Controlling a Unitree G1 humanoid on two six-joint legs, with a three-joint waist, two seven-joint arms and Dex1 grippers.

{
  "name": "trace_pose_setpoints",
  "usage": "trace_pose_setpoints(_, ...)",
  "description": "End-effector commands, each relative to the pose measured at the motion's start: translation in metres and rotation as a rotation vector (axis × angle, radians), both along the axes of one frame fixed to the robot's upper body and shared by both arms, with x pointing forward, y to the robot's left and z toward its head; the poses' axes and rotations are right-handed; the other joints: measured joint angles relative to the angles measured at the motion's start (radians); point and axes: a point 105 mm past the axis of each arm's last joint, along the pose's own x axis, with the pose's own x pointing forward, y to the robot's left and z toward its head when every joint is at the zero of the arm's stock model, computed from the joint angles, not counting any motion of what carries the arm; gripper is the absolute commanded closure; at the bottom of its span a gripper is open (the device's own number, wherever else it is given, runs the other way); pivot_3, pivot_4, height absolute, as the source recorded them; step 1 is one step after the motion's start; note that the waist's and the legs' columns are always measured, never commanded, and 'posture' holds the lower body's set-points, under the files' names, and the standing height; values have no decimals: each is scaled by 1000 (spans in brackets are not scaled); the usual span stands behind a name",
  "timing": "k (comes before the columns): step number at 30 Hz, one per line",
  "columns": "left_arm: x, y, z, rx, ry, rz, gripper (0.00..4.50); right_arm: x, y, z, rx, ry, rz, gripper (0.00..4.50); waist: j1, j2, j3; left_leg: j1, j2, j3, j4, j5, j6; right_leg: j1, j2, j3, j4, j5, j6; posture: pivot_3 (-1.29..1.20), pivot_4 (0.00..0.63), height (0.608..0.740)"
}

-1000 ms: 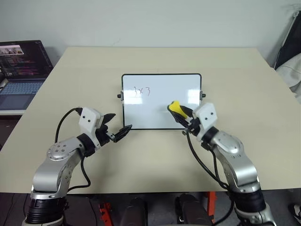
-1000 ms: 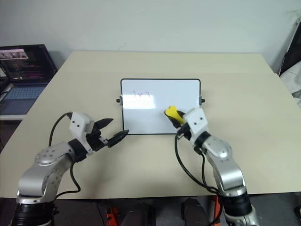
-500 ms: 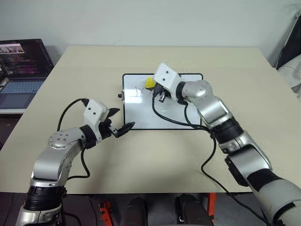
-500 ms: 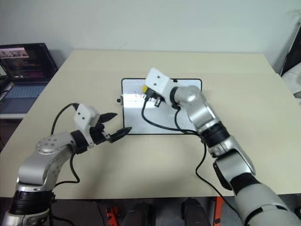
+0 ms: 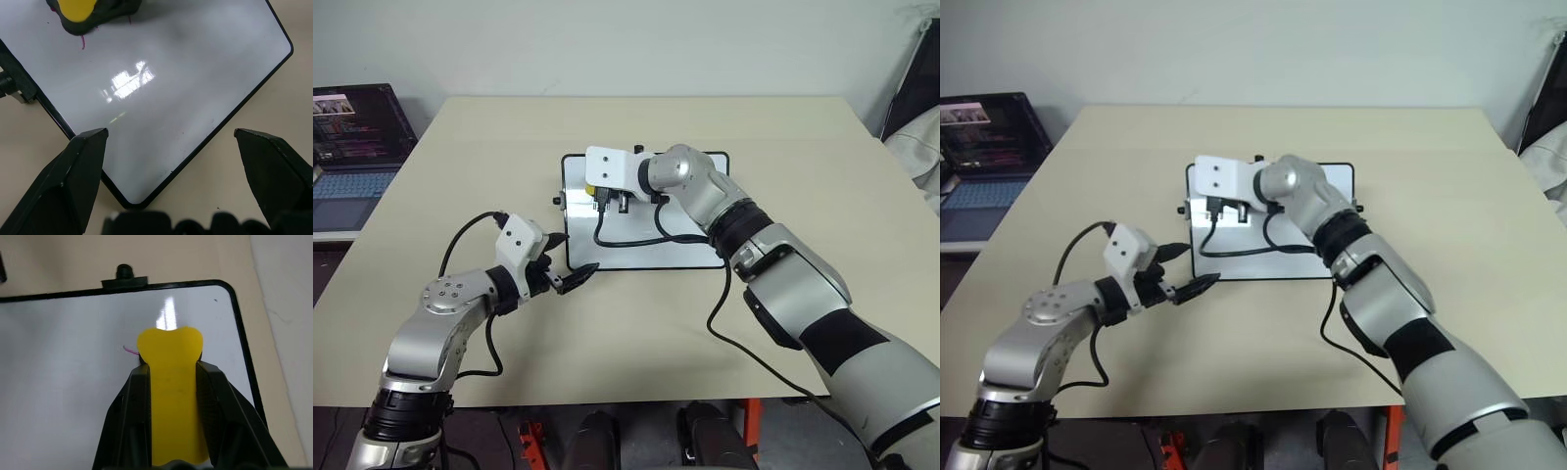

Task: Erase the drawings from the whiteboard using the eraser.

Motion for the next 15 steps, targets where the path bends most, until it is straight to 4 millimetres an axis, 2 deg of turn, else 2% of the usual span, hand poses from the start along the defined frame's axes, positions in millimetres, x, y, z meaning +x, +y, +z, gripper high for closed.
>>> trace_pose_setpoints(1, -3, -4, 10, 15, -48, -23, 0, 7, 5, 21, 31, -102, -34, 3539, -1, 0, 0, 0, 0, 0, 0, 0, 0, 0, 0, 0, 0, 0, 0, 0, 150, 740)
trace_pose_setpoints(4, -3, -4, 9, 15, -46, -25, 0, 10, 9, 38, 86, -163, -59, 3539, -2, 0, 0, 0, 0, -1, 0, 0, -1, 0, 0, 0, 1, 0, -1, 0, 150, 740)
trace_pose_setpoints(6, -4, -4, 8, 16, -45, -28, 0, 9, 10, 36, 73, -154, -53, 3539, -1, 0, 0, 0, 0, -1, 0, 1, -1, 0, 0, -1, 1, 0, -1, 0, 150, 740)
trace_pose_setpoints(10, -4, -5, 9, 14, -50, -32, 0, -2, 12, -1, -58, -24, 29, 3539, -2, 0, 0, 0, 0, 0, 0, 0, -1, 0, 0, 0, 0, 0, -1, 0, 150, 740)
trace_pose_setpoints(13, -5, -5, 8, 15, -48, -32, 0, -8, 8, -17, -121, 28, 74, 3539, -2, 0, 0, 0, 0, 0, 0, 0, -1, 0, 0, 0, 0, 0, -1, 0, 150, 740)
trace_pose_setpoints(15, -6, -5, 7, 17, -44, -34, 0, -7, 8, -17, -123, 7, 72, 3539, -2, 0, 0, 0, 0, 0, 0, 0, -1, 0, 0, 0, 0, 0, -1, 0, 150, 740)
